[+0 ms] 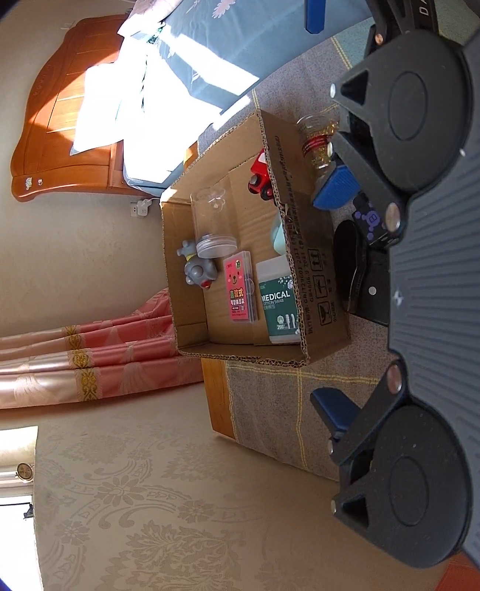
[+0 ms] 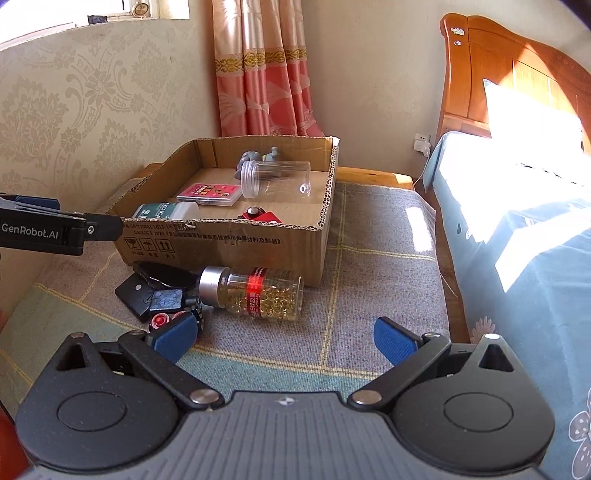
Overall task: Organize rigid objects
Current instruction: 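Move the left tool toward the black square device while the right tool approaches the capsule bottle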
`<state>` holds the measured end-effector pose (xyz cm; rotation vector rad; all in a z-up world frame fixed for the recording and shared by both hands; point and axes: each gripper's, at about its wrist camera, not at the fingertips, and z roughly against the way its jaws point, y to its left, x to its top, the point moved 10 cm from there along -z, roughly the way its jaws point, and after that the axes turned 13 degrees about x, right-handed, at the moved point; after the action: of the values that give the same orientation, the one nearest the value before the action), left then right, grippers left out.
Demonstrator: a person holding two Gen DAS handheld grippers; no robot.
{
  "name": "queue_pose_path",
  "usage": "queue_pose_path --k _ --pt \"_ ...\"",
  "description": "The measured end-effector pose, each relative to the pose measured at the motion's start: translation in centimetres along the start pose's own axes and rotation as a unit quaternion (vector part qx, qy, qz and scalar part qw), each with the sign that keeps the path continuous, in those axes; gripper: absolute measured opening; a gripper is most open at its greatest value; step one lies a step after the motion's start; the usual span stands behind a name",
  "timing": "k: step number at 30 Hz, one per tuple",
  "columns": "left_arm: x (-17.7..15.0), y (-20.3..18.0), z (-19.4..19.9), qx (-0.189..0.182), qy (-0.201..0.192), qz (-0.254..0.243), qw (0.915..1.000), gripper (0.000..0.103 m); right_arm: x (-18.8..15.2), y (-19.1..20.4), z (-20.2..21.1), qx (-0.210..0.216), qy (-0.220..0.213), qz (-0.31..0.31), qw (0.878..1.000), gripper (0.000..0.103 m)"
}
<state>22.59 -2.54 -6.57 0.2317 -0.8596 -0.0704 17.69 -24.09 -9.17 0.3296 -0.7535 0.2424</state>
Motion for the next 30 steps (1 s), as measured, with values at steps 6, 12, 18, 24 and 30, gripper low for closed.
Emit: queue_pose_path --k 6,12,18,24,30 --pt "-3.1 0.5 -0.6 0.009 0.016 -0.016 0.9997 0.102 -1.3 -0.3 -1.2 -0.004 0.018 -0.014 1.000 0.103" --pt "-6.1 0.3 -2.4 -0.012 0.046 -0.008 0.9989 0.102 -1.7 -0.1 -3.2 -0.020 0.030 -0.009 0.999 0.103" --pt "-7.4 0.8 -3.2 -0.006 0.054 -0.007 0.9985 0.102 -1.8 -0.1 -4.6 -0.032 0.031 -0.020 0.999 0.103" --pt "-7.9 2.1 -3.7 -0.005 0.056 0.010 0.9984 0.102 -0.7 0.4 -5.4 -0.041 0.006 -0.016 0.999 0.103" --pt "-8.3 3.0 -4.5 -0.013 0.063 0.023 0.9976 0.102 0.8 1.5 -6.5 -0.045 -0.020 -0.003 0.999 0.103"
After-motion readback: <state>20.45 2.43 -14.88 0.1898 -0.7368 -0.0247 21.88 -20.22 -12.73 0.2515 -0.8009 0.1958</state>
